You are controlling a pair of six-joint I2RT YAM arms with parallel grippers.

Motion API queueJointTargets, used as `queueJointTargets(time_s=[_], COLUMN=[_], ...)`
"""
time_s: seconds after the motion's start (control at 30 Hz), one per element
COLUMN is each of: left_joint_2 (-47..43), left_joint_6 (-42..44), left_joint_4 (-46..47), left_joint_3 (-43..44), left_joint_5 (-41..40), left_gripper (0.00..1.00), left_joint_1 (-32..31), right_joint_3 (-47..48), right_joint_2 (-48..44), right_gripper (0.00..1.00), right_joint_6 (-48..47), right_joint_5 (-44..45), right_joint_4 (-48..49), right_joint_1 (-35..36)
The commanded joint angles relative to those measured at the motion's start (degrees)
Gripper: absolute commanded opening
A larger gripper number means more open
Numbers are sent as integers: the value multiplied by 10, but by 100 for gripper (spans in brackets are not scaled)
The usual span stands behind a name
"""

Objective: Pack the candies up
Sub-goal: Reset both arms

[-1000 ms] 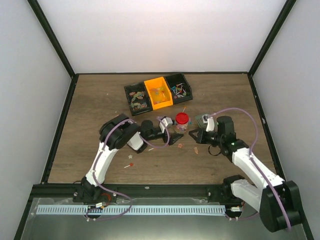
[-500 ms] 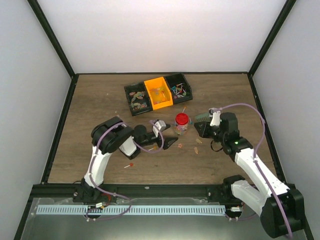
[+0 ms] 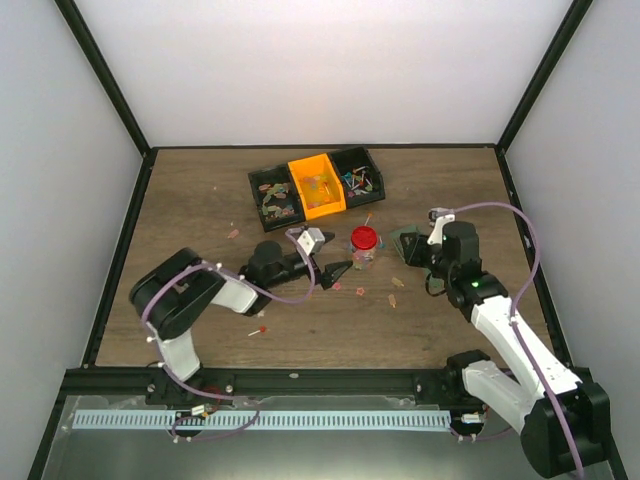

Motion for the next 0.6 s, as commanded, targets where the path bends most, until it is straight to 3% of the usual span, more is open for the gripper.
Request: queueJointTargets(time_s=[0.0,0.17,0.33,0.57], left_joint_2=[-103,-246,-342,-394], left_joint_6=[29,38,44,-3], left_joint_4=[-131,-342,-494,-515], left_joint_3=[2,30,33,-15], left_joint_5=[-62,-194,-281,-267], left_gripper=[100,100,100,100], left_joint_1=[-6,-5,20,192], right_joint_3=[-2,-46,-137,-197], right_joint_2=[-12,-29,17,225], right_gripper=[27,33,56,76], right_joint_6=[-31,-128,-192,-242], right_joint_5=[124,241,298,245], right_joint_4=[59,167,395,711], right_joint_1=[-7,-9,-11,-52])
